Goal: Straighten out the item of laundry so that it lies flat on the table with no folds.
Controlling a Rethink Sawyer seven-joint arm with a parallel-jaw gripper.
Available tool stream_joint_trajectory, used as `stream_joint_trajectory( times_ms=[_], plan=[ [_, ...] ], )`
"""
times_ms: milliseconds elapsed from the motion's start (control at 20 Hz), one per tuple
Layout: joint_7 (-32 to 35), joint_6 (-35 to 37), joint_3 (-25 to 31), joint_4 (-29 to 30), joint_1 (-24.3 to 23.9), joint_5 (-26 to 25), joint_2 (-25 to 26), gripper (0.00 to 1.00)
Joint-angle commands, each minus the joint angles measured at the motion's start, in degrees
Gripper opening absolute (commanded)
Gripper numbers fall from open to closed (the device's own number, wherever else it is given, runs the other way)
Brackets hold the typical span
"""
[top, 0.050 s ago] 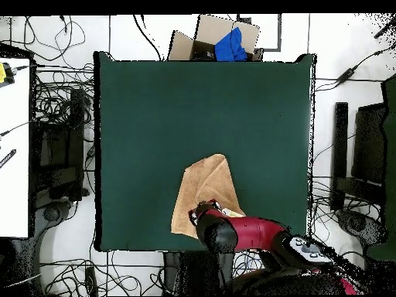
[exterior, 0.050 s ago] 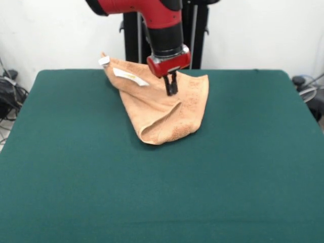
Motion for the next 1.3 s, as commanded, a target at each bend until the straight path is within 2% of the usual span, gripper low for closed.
stream_joint_trajectory(
  times_ms=[50, 600, 900, 950, 1300],
  plan=[
    [10.6, -2.31, 0.32, -5.42, -0.65, 1.2, 1.54, 0.0],
    [6.49, 1.55, 2.66, -9.06, -2.52, -0.44, 1.12, 0.0],
    [7.08, 1.46, 2.18, -8.79, -2.26, -0.37, 0.78, 0.0],
    [7.17, 1.49, 1.84, -8.83, -1.99, -0.37, 0.67, 1.0],
    [7.91, 2.26, 1.5, -8.15, -1.75, 0.58, 0.48, 1.0]
  ],
)
